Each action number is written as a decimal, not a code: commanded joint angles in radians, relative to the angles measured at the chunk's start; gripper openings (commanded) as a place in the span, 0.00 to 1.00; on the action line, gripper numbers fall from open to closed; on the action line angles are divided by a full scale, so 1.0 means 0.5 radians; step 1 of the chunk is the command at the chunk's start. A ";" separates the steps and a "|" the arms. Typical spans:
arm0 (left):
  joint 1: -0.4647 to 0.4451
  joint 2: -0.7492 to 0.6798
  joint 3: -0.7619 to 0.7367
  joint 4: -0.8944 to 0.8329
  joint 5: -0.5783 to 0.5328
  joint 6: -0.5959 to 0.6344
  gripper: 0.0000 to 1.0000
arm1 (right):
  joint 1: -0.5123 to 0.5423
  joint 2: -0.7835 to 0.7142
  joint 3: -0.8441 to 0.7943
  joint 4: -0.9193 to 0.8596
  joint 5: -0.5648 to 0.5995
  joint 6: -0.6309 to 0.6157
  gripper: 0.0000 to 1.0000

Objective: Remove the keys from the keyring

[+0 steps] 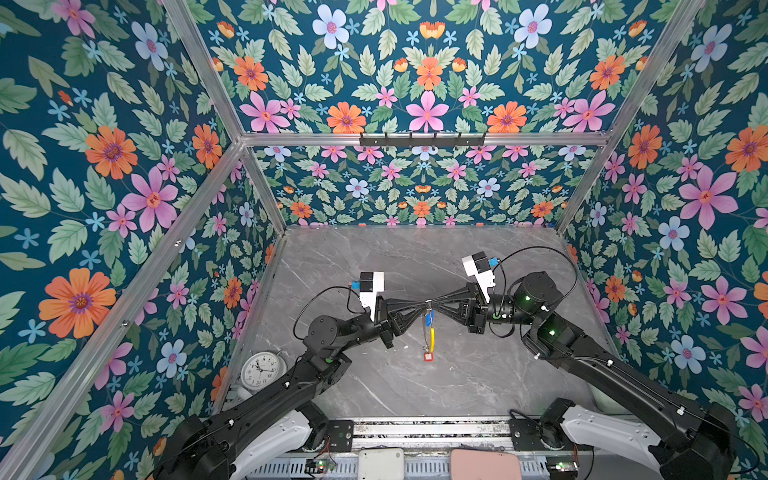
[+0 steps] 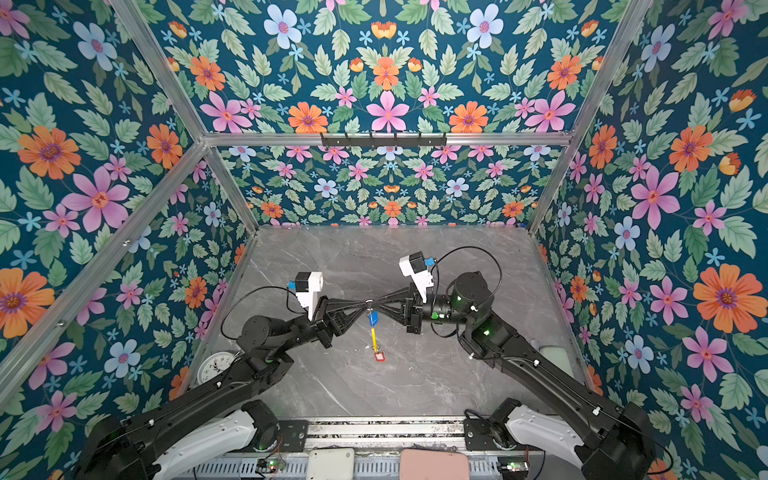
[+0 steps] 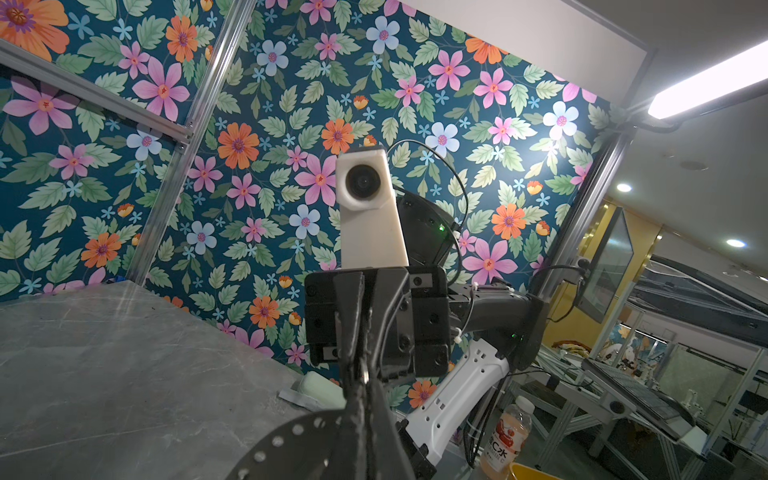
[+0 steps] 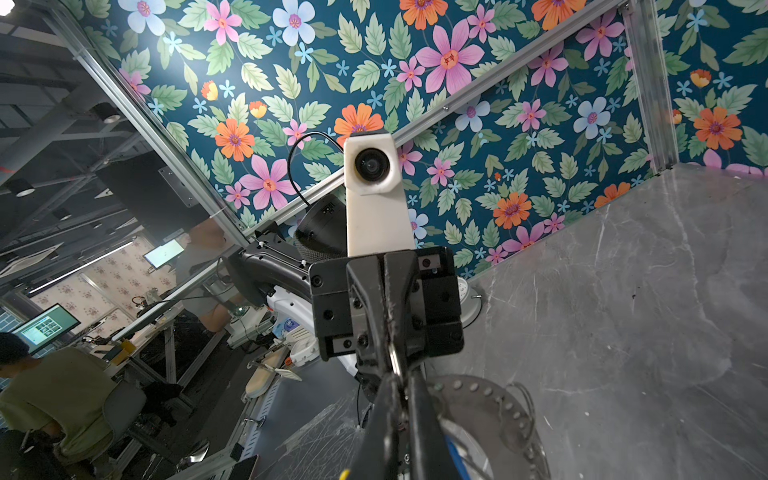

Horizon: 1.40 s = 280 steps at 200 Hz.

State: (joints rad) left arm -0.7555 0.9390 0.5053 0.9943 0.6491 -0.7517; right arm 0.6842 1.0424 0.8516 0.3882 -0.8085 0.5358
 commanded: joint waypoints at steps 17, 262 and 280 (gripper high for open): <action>-0.004 -0.001 0.006 0.091 0.035 0.015 0.00 | 0.003 0.011 0.005 0.041 -0.007 -0.013 0.00; 0.021 -0.011 0.941 -2.242 0.435 0.610 0.27 | -0.063 -0.045 0.381 -1.154 -0.240 -0.737 0.00; 0.022 0.013 0.991 -2.322 0.459 0.639 0.26 | -0.062 -0.037 0.386 -1.155 -0.242 -0.742 0.00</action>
State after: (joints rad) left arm -0.7456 0.9340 0.9726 -0.0711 0.8383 -0.4847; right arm 0.6525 1.0191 1.0355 -0.1902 -0.9169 0.1871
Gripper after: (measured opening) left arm 0.260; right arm 0.050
